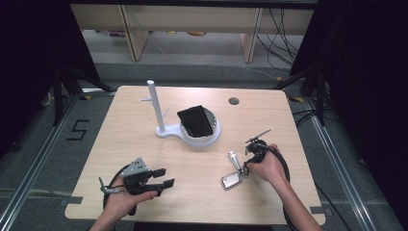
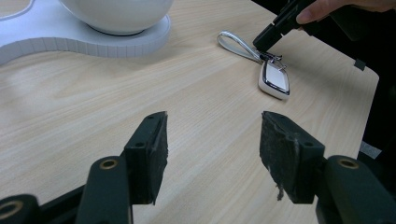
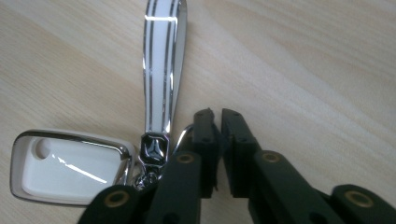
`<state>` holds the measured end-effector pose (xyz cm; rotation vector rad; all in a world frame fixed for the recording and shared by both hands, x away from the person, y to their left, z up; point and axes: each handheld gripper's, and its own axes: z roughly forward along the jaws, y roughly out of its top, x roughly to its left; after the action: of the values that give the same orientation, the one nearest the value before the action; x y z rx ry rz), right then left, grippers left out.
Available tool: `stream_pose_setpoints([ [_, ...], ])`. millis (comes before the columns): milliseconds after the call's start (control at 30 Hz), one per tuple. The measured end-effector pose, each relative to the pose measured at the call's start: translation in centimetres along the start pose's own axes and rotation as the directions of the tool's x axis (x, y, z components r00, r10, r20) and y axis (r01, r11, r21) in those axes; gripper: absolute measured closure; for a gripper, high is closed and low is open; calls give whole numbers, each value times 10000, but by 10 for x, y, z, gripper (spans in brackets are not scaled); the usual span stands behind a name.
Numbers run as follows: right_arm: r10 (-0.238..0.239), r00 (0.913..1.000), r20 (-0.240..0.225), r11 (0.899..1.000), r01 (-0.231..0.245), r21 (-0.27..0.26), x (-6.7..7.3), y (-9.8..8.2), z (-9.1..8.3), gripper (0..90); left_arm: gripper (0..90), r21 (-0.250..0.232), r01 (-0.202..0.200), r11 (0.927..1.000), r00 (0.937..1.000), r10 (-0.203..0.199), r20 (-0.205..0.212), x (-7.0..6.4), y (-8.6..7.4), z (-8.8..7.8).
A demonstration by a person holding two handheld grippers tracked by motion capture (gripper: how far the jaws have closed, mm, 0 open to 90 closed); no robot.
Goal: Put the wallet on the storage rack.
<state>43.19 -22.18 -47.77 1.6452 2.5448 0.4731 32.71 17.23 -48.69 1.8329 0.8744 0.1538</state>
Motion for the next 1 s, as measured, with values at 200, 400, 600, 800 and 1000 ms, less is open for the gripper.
stream_pose_setpoints([
  [200, 530, 9986, -31, 9986, -530, 20, 0, 1, -6, 785, 414, 0, 34, 10000, 10000, -34, 21, 1, -1, -1],
  [400, 1370, 9904, -184, 9894, -1359, 516, -4, 3, -9, 794, 414, -54, 121, 9999, 9999, -121, 16, 0, -1, -1],
  [600, 1953, 9806, -171, 9794, -1941, 556, -6, 3, -6, 786, 414, -2, 58, 10000, 10000, -58, 43, 1, -1, -1],
  [800, 1931, 9804, -385, 9793, -1902, 699, -8, 3, -1, 778, 413, -41, 76, 10000, 10000, -75, 9, 0, 0, -1],
  [1000, 1945, 9808, -108, 9775, -1929, 851, -4, 3, 0, 809, 413, -1, 7, 10000, 10000, -7, 7, 0, 0, 0],
])
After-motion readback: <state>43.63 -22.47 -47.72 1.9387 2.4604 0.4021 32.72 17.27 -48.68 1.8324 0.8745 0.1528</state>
